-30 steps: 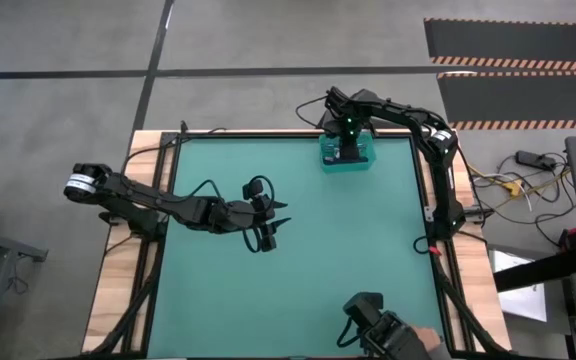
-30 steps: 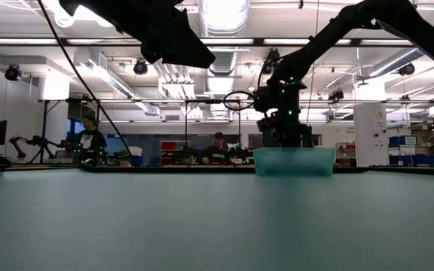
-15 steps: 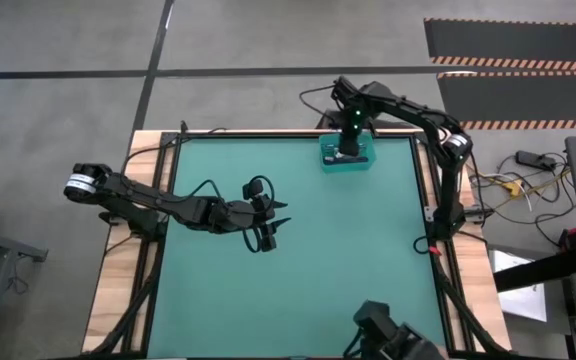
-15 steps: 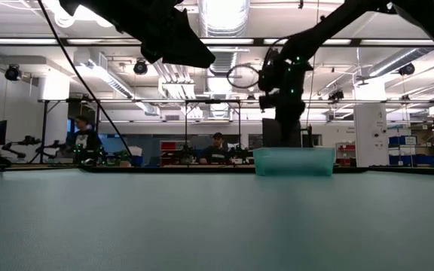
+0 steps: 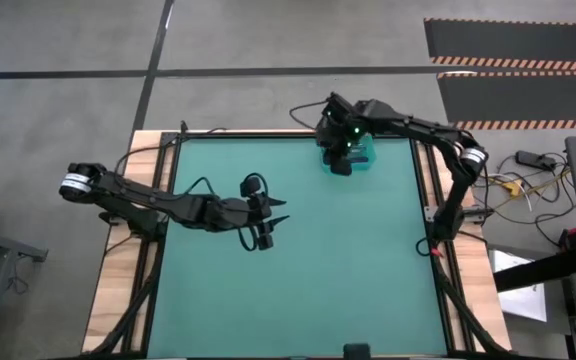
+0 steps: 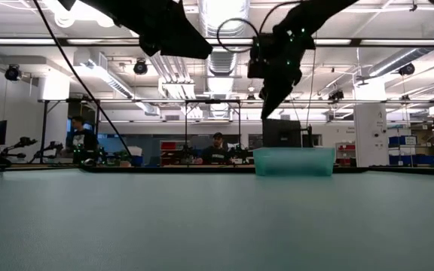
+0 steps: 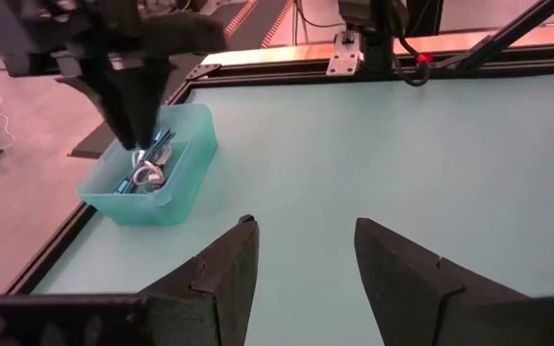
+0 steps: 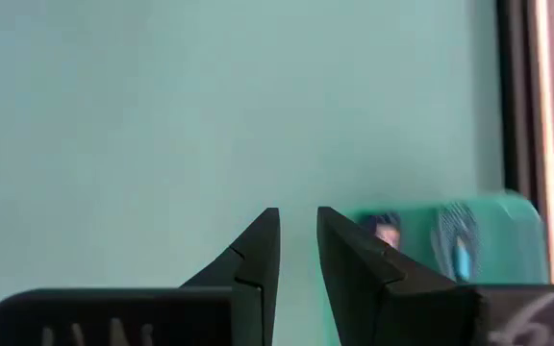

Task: Pick and place USB-C Cables
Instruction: Return to Home Position

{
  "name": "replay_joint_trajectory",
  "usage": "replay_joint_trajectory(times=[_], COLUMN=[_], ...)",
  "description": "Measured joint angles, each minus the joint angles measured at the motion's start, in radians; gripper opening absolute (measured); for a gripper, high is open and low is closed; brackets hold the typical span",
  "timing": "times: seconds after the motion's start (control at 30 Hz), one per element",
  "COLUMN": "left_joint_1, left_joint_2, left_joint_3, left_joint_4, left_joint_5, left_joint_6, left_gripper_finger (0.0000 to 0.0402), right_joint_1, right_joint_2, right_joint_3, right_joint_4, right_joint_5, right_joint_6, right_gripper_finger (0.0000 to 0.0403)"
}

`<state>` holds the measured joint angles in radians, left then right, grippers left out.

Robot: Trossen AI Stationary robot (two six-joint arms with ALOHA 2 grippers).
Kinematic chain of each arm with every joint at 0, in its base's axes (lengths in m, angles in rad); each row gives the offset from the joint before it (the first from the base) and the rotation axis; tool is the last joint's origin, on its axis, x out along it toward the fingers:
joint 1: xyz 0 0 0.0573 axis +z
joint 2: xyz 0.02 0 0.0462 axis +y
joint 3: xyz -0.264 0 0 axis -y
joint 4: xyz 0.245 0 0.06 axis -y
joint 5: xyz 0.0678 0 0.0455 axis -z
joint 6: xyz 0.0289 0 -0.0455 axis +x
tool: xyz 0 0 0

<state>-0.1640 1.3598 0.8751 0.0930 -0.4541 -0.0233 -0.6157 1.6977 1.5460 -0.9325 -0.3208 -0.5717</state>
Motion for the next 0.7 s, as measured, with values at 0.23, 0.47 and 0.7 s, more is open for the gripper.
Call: replay_joint_trajectory(times=[0.23,0.47,0.7], left_joint_1=[-0.001,-0.001,-0.001], left_joint_2=[-0.025,-0.061,-0.12], left_joint_3=[-0.017,-0.019,-0.022], left_joint_4=[-0.007,-0.055,-0.22], left_joint_5=[0.0,0.008,0.117], left_joint_6=[0.014,0.057,0.165], left_gripper_finger=[0.0158,0.0158,0.0157], right_joint_1=[0.126,0.225,0.304], right_joint_2=[-0.11,-0.238,-0.364], right_joint_3=[-0.122,-0.306,-0.535], right_joint_4=[0.137,0.358,0.651], right_joint_5=[0.003,0.006,0.007], right_joint_6=[0.057,0.131,0.187], right_gripper_finger=[0.0063,0.0063,0.0063])
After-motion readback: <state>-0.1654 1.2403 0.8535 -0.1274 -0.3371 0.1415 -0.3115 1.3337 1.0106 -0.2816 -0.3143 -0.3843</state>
